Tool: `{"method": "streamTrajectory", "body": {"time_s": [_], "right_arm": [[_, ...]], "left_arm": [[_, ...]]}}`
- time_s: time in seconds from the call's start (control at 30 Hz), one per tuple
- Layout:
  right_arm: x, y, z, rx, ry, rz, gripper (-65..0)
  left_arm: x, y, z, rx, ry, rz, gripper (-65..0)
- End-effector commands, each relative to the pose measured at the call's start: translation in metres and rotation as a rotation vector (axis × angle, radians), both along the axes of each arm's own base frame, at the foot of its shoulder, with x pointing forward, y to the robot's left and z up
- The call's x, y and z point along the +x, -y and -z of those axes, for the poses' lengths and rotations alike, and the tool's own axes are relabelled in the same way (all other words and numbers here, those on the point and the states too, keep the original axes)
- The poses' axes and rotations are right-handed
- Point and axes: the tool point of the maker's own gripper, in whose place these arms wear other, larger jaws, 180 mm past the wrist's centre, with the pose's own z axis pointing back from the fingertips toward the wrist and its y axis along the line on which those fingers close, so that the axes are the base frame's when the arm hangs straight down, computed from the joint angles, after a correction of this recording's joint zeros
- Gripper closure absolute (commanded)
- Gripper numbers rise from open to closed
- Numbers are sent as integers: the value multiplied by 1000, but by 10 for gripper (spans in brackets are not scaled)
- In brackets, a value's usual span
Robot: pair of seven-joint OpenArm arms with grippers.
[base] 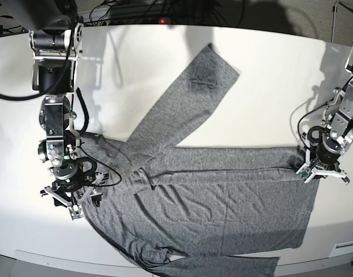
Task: Fold the T-shirt properly
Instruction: 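Lower the held shirt edges flat onto the table with both grippers, then open both grippers and move the left gripper to the sleeve cuff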
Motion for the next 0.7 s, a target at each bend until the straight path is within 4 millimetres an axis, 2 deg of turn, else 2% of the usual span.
{"method": "streamTrajectory", "body": {"time_s": [0.0,0.1,0.17,0.2,0.23,0.33,0.43,0.53,0.67], "right_arm": [[13,5,-29,-3,79,2,-347],[13,4,-29,0,79,2,-347],[13,5,-28,-1,75,4,-347],[12,5,-27,-1,68,6,-347],[12,5,-26,-2,64,8,-347],[11,7,-22,-5,41,17,-347],[11,7,-21,-3,37,18,-347],[11,5,-22,36,41,21,-347],[11,5,-22,38,42,22,-347]], "left_arm": [[16,-4,-25,1,77,14,0],[25,5,-39,77,130,105,-6],[37,1,-54,132,161,119,-161],[44,-3,-61,142,174,109,-213],[52,-10,-68,149,182,90,-239],[68,-37,-77,177,162,-14,-242],[73,-56,-73,187,127,-87,-242],[68,-61,-60,185,92,-109,-241],[60,-54,-43,118,63,-134,-241]]}}
